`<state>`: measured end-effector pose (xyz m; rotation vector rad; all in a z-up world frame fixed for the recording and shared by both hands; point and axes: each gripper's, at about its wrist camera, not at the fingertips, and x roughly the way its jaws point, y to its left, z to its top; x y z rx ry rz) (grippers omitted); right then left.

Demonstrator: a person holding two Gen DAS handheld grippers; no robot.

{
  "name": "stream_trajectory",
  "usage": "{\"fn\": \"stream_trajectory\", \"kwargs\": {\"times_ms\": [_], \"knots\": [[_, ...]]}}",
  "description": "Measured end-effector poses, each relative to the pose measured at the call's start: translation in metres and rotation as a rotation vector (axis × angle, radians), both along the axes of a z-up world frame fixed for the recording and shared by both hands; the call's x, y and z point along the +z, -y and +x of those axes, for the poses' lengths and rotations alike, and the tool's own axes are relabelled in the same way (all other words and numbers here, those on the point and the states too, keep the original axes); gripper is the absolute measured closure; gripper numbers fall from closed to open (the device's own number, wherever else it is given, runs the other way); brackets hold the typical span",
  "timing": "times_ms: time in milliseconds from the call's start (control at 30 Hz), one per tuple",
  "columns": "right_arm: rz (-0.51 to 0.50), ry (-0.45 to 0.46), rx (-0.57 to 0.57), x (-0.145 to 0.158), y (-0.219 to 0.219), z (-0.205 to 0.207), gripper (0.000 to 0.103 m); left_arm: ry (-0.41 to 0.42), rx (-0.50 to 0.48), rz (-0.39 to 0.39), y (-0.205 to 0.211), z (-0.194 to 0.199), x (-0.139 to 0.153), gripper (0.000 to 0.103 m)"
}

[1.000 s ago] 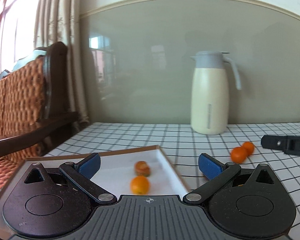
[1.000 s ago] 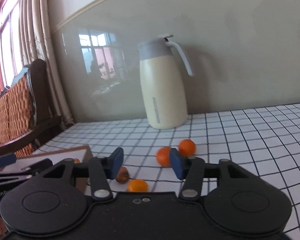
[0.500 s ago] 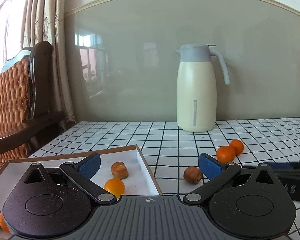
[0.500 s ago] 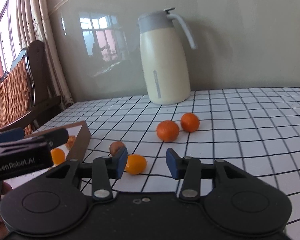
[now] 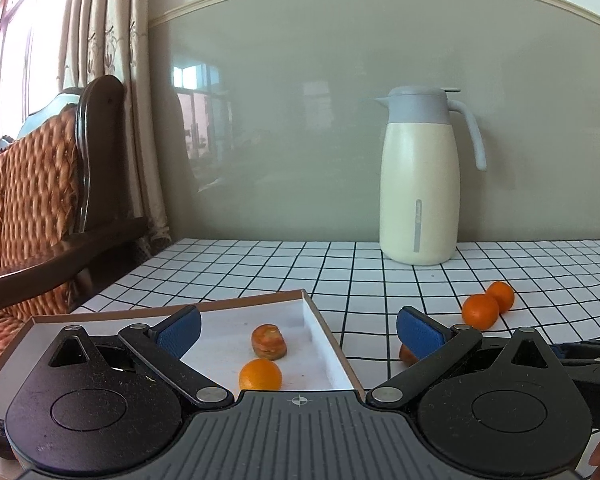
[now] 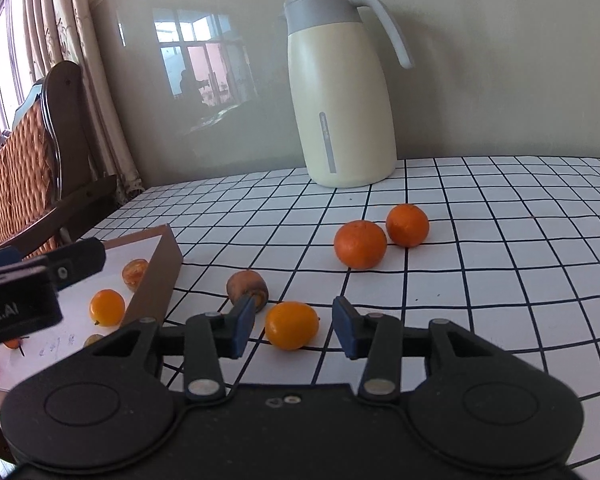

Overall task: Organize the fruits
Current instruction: 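Move both open tools back over the fruits on the table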

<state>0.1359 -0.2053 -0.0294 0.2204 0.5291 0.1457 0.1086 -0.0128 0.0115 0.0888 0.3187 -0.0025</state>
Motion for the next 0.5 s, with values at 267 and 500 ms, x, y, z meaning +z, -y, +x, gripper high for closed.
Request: {"fn": "stream_trajectory", "kwargs": {"times_ms": [267, 500], "knots": [[-0.009, -0.037, 0.001, -0.006, -0.007, 0.011, 0.072, -0.003, 0.002, 0.007, 0.0, 0.001, -0.002, 0.0], [-0.014, -0.056, -0.009, -0.009, -0.008, 0.014, 0.078, -0.023, -0.023, 0.031, 0.012, 0.01, -0.008, 0.0]]}}
